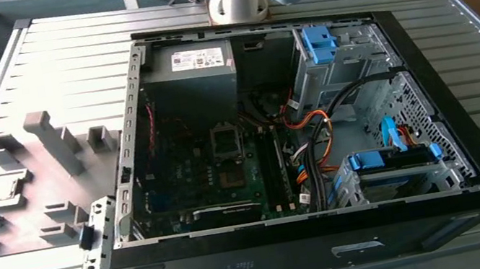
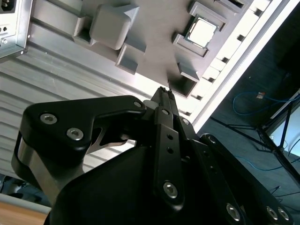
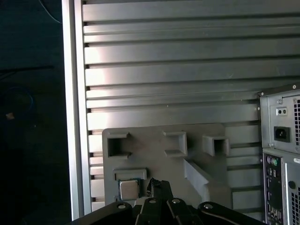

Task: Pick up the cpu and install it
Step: 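Reach for the cpu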

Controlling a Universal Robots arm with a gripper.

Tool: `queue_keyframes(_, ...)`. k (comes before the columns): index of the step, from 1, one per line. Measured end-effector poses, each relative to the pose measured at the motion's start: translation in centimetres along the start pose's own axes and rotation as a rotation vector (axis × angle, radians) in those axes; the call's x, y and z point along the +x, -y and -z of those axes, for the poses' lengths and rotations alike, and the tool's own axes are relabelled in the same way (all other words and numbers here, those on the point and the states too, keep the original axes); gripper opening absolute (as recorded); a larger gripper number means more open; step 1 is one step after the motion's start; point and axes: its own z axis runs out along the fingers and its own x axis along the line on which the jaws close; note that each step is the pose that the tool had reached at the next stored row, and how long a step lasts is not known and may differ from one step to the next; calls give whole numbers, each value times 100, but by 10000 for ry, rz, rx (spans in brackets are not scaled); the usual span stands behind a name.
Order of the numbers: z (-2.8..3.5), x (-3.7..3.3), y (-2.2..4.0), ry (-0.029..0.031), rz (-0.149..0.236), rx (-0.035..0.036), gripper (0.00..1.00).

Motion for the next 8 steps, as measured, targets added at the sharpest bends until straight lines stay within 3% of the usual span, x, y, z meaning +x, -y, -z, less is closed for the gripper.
queue_keyframes(8, -102, 97, 47, 0, 1, 0, 11)
